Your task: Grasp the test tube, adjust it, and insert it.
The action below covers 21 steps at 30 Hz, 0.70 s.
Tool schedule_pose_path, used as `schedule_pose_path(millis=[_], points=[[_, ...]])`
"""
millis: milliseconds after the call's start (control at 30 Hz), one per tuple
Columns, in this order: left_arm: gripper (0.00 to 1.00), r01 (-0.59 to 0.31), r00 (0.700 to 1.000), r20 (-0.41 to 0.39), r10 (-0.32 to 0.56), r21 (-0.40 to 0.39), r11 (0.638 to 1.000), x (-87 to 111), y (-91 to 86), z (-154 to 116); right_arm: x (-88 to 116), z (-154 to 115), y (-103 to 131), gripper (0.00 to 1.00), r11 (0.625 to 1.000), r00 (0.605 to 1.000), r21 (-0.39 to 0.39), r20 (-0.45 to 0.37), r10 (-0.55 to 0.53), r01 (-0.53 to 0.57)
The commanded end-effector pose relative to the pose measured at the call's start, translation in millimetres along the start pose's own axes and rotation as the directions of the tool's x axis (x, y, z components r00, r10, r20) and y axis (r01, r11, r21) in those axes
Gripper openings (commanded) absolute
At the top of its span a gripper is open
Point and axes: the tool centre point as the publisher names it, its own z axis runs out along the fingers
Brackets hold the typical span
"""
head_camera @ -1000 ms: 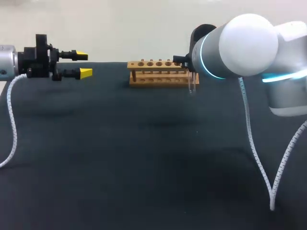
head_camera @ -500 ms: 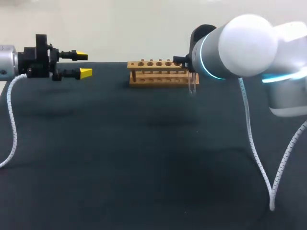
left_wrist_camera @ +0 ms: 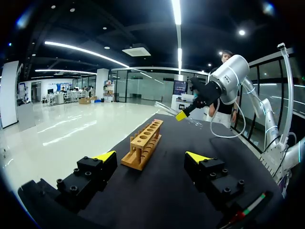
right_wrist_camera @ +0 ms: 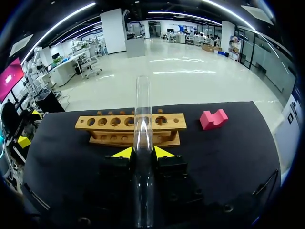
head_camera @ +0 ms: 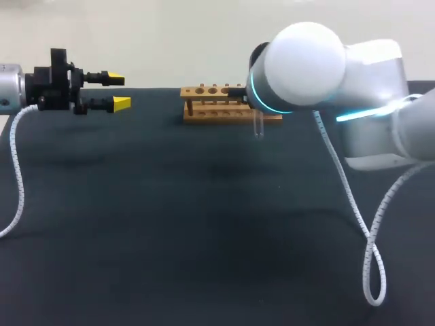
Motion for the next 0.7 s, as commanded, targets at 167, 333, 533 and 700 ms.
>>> schedule_pose_path(millis=[167, 333, 533, 700], points=[[1.0, -0.003, 1.0, 0.004, 0.004, -0.006, 1.0, 1.3, -1.9, 0, 0, 26, 11, 0.0, 1.0, 1.0, 0.014, -0.023, 0.008, -0.008], [1.0, -0.003, 1.0, 0.004, 0.004, -0.006, 1.0, 1.3, -1.9, 0, 0, 35, 13, 0.0, 1.0, 0.999, 0.019, -0.032, 0.012, -0.011], [1.0, -0.003, 1.0, 0.004, 0.004, -0.006, 1.0, 1.3, -1.9, 0, 2, 43, 11, 0.0, 1.0, 0.999, 0.022, -0.047, 0.005, -0.004], [1.0, -0.003, 1.0, 0.004, 0.004, -0.006, 1.0, 1.3, -1.9, 0, 3, 49, 10, 0.0, 1.0, 0.998, 0.026, -0.061, 0.004, -0.002]])
